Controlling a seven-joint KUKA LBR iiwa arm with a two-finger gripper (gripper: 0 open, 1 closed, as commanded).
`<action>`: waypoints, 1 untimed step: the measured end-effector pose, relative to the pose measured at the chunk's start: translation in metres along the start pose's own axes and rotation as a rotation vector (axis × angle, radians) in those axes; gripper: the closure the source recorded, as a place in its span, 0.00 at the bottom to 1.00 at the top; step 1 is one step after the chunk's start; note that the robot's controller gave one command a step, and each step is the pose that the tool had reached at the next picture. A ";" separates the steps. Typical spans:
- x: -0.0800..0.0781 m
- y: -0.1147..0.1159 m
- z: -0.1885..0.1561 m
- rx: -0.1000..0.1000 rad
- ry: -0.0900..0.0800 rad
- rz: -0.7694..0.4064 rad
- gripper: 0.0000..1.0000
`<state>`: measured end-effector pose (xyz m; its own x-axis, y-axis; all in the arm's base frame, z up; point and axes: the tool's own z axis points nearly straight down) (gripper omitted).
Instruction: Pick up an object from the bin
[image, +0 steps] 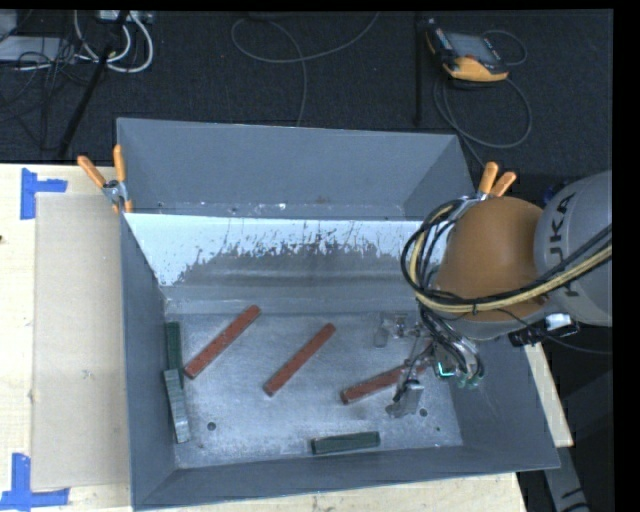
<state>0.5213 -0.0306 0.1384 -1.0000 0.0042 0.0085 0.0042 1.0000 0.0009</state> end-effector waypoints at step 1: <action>0.010 0.007 0.071 0.000 0.000 -0.380 0.00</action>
Offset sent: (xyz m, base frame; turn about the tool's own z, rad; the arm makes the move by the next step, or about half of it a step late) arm -0.0086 0.0063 -0.0684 -0.3786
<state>0.5107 -0.0231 0.0671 -0.9303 -0.3668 0.0073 -0.3668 0.9303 0.0038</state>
